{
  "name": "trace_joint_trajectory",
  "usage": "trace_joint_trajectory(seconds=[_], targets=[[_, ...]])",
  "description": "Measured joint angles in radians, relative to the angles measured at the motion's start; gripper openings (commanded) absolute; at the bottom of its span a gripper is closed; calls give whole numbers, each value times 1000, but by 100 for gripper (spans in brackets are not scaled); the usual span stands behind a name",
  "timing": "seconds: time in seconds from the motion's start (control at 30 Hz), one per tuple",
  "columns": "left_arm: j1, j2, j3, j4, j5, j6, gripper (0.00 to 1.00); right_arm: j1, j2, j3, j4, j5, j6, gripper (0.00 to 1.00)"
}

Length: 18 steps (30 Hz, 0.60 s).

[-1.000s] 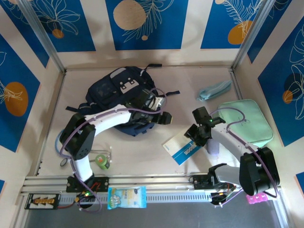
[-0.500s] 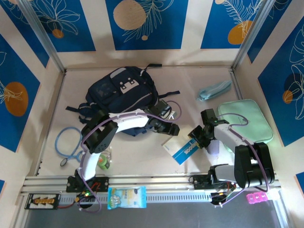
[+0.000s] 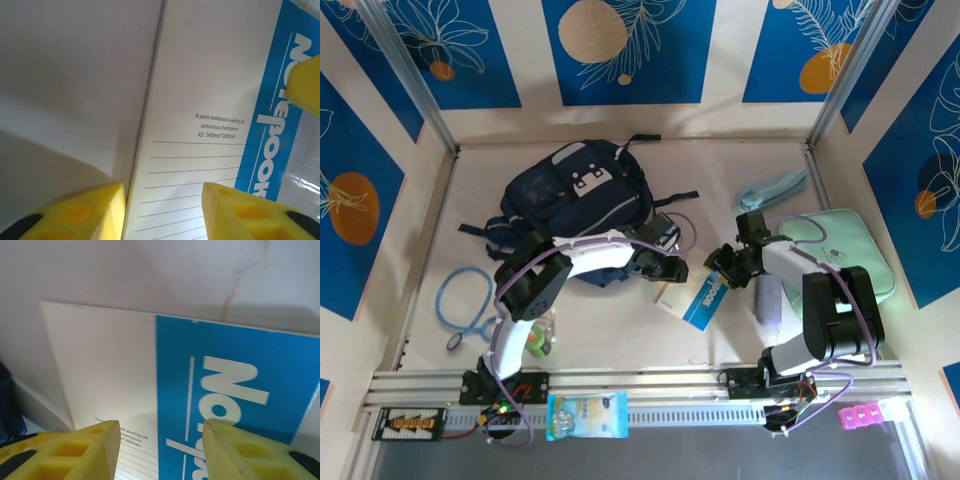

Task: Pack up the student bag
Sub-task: Pick up the book at the center of the table.

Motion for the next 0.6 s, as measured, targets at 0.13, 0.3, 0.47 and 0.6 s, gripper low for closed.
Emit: trace_joint_trajectory(seconds=[0.13,0.3,0.47,0.6], targets=[[0,0,0,0,-11,-13,47,26,-32,11,-25,12,2,48],[0,0,0,0,-19,-21,48,71,-94,-14,-65,19,65,49],[0,0,0,0,-19,-21,46,120,-94,-61,-80,13,140,49],[0,2,0,-3,-8,-21,44,137,-53,-64,-78,-2,178,49]])
